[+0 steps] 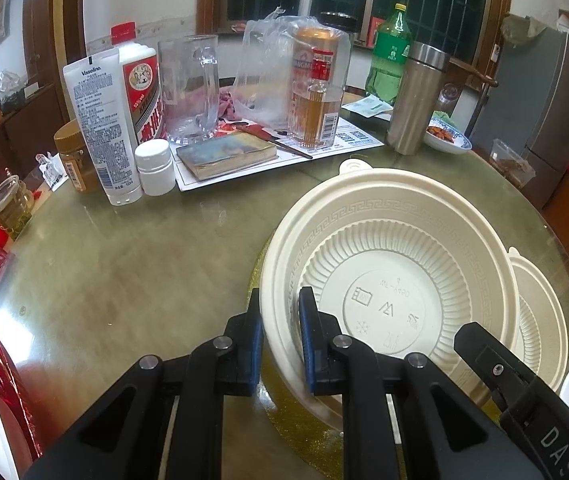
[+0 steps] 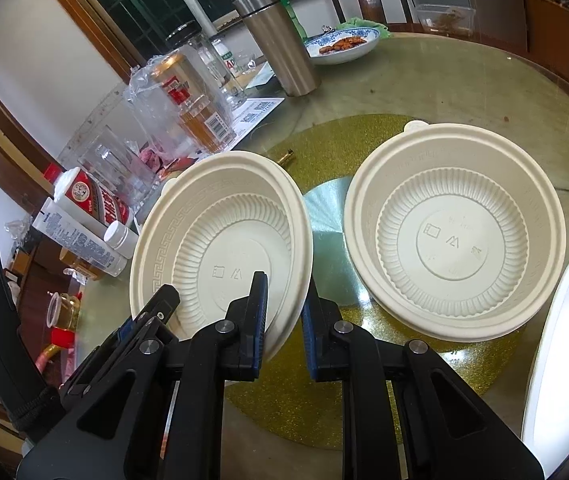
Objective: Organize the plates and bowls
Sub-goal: 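Close both tools on the rim of the larger beige bowl, then lift the beige bowl with both tools and carry it over the red plate stack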
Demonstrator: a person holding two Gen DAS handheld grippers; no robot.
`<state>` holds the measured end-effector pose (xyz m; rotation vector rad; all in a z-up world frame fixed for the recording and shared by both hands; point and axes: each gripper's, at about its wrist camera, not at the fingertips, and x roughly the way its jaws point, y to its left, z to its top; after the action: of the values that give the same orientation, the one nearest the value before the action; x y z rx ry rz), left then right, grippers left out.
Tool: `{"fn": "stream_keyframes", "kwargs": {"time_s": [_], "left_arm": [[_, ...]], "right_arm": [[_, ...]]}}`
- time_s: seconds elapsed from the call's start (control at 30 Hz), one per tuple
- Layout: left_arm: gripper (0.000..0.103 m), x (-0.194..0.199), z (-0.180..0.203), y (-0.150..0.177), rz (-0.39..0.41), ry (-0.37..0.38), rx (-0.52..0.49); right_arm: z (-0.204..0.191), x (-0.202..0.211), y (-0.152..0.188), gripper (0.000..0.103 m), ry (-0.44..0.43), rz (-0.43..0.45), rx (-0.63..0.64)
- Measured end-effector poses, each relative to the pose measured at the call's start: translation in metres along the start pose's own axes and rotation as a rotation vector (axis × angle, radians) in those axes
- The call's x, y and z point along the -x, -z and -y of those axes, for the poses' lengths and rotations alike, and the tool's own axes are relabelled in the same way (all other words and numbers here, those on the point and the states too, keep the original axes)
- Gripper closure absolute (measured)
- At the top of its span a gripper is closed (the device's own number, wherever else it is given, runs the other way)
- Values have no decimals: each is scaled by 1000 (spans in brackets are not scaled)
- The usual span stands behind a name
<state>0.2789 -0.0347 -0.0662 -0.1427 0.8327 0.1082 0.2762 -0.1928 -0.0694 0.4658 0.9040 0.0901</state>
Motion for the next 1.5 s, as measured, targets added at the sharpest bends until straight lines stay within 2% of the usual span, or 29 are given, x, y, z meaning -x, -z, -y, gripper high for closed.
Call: {"fn": "stream_keyframes", "kwargs": {"time_s": [1.03,1.27,1.5], "left_arm": [[88,24,1,-5,79,-9,6],[88,42,-1,-6,106,-33,6],[87,69,-22,-5,137,-72,30]], "right_arm": [[-7,18,-4,87,-35,49,17],[-12,29,-5,87,-58,58,28],[-37,44,2,87,-95,64,86]]}}
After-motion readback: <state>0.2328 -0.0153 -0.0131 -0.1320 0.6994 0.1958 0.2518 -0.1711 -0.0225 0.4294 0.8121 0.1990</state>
